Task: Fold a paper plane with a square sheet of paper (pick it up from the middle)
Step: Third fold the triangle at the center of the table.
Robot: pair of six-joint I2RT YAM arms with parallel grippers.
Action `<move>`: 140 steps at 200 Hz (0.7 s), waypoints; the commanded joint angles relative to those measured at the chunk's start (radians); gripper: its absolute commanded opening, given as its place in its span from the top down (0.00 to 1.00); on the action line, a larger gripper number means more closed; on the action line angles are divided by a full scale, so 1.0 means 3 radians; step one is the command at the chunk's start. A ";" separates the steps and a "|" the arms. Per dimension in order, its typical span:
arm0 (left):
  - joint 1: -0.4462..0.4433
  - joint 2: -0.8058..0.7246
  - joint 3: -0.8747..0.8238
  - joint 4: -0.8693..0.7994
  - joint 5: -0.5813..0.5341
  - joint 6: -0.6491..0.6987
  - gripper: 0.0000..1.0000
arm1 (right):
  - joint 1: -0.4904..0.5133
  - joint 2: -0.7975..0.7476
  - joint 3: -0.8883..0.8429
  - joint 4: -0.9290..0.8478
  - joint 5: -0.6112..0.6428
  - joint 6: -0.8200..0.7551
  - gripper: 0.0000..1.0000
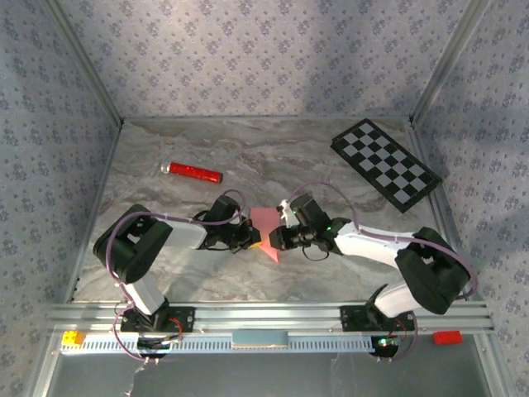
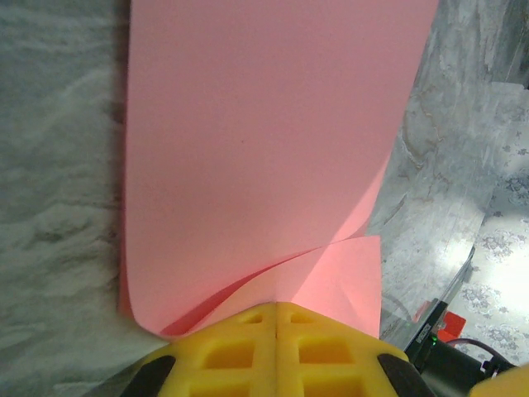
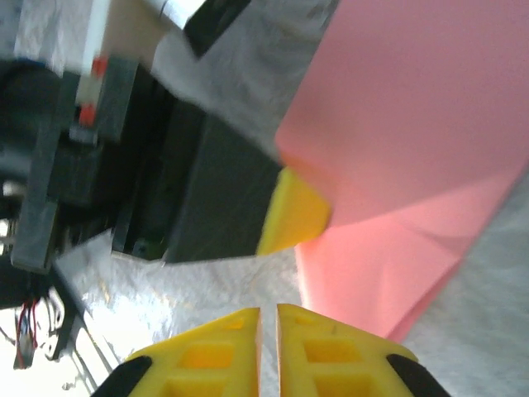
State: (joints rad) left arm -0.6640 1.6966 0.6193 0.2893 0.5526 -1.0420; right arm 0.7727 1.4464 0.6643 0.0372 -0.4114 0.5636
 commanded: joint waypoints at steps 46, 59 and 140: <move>-0.0026 0.0084 0.0037 -0.0173 -0.0123 0.0068 1.00 | 0.0238 0.0542 0.0435 -0.0389 0.0022 -0.0038 0.94; -0.0025 0.0087 0.0036 -0.0176 -0.0127 0.0069 1.00 | 0.0252 0.0619 0.0491 -0.0428 0.0033 -0.0043 0.94; -0.0022 0.0083 0.0052 -0.0203 -0.0134 0.0084 1.00 | 0.0266 0.0778 0.0499 -0.0588 0.0192 -0.0035 0.94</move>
State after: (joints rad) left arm -0.6640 1.6974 0.6205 0.2882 0.5526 -1.0374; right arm 0.8516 1.6657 0.8104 -0.1028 -0.3779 0.5602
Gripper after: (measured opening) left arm 0.044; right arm 0.059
